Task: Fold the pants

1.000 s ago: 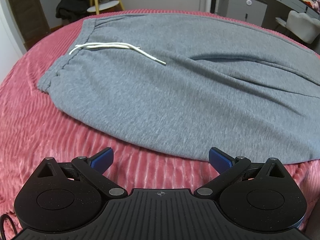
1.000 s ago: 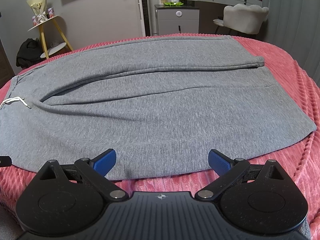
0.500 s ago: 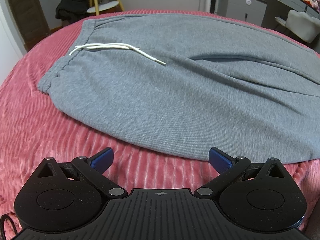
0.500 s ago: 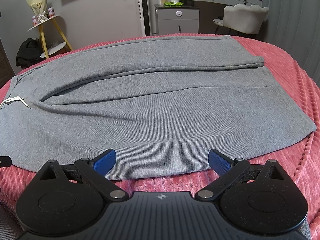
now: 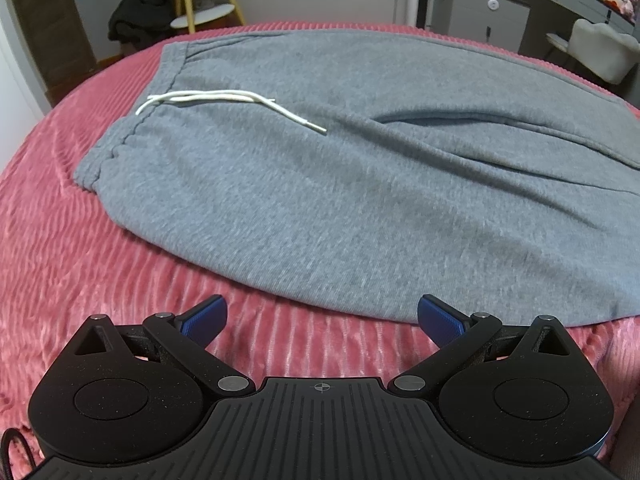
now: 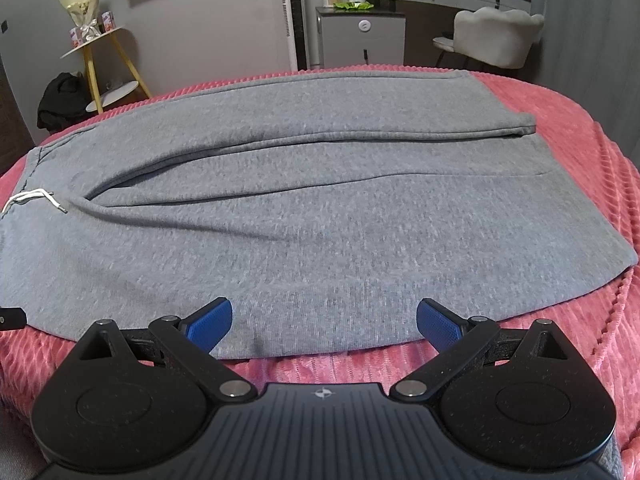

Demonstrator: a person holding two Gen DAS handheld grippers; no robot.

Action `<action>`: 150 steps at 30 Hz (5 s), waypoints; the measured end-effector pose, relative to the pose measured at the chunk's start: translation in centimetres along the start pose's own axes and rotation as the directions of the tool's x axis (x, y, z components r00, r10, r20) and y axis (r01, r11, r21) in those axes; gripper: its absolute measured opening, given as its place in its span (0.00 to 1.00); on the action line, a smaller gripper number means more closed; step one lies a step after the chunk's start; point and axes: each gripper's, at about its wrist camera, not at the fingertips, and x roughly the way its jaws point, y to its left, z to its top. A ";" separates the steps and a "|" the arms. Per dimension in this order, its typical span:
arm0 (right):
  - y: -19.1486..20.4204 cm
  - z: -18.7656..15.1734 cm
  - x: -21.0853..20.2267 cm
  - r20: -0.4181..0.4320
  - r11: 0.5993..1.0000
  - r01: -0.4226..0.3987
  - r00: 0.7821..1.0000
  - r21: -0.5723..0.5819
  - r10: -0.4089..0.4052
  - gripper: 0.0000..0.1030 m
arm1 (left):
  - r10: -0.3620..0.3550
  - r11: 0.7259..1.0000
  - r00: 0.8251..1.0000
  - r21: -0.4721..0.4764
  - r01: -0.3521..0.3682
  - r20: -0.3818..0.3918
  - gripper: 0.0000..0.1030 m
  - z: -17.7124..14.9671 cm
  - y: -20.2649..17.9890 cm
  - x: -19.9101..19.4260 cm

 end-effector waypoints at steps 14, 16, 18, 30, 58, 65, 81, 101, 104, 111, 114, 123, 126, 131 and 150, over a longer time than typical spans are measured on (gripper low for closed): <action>-5.4 4.2 8.5 -0.119 0.953 -0.073 0.986 0.294 0.112 0.96 | -0.011 0.988 0.995 -0.154 0.026 0.099 1.00 7.8 -0.9 0.6; -6.3 4.5 9.8 -0.126 0.936 -0.085 0.983 0.341 0.135 0.96 | -0.002 0.980 0.989 -0.199 0.032 0.149 1.00 10.0 -1.2 1.2; -7.2 4.6 10.5 -0.138 0.913 -0.101 0.976 0.396 0.168 0.96 | 0.039 0.972 0.976 -0.233 0.013 0.216 1.00 12.2 -1.6 2.5; -10.1 19.4 15.0 -0.163 0.910 -0.076 0.975 0.408 0.154 0.95 | 0.171 0.874 0.951 -0.485 -0.026 0.258 1.00 13.0 4.8 13.4; -13.4 24.4 19.1 0.180 0.760 0.038 0.963 0.649 -0.201 0.04 | 0.018 0.826 0.901 -0.514 0.231 0.433 0.94 13.3 9.3 14.2; -16.1 14.3 17.1 0.157 0.711 -0.018 0.979 0.702 -0.131 0.04 | -0.305 0.763 0.844 -0.418 0.494 0.441 0.82 18.2 9.9 14.7; -17.6 16.7 21.1 0.174 0.647 -0.088 0.982 0.757 -0.069 0.09 | -0.432 0.623 0.880 -0.641 0.448 0.195 0.07 28.8 10.1 26.8; -22.1 0.2 3.7 0.127 0.652 -0.061 0.990 0.755 -0.054 0.05 | -0.413 0.693 0.908 -0.620 0.366 0.075 0.10 6.8 13.9 8.0; -22.6 -1.2 5.5 0.066 0.646 -0.014 0.996 0.763 -0.056 0.09 | -0.335 0.717 0.941 -0.632 0.293 0.056 0.30 7.0 13.3 9.3; -24.9 -1.5 6.4 0.172 0.527 -0.134 0.985 0.839 -0.022 0.26 | -0.354 0.640 0.929 -0.697 0.324 0.107 0.33 6.0 15.3 10.4; -25.1 -0.9 7.0 0.184 0.528 -0.150 0.983 0.836 -0.012 0.10 | -0.386 0.599 0.918 -0.732 0.324 0.091 0.13 5.2 16.5 11.1; -23.0 1.3 1.6 0.248 0.691 -0.083 0.958 0.718 -0.143 0.04 | -0.362 0.628 0.917 -0.684 0.371 0.166 0.08 5.1 16.4 6.6; -23.0 0.6 2.0 0.191 0.724 0.000 0.965 0.690 -0.182 0.04 | -0.321 0.715 0.945 -0.636 0.290 0.070 0.09 5.4 15.7 6.4; -24.3 -1.7 3.2 0.059 0.687 0.111 0.974 0.719 -0.218 0.05 | -0.166 0.777 0.986 -0.619 0.115 -0.026 0.23 5.6 14.5 6.1; -0.6 6.0 16.3 0.055 0.597 -0.555 0.757 0.579 0.650 0.69 | -0.248 0.935 0.943 -0.198 0.293 0.221 0.68 12.9 -8.1 13.7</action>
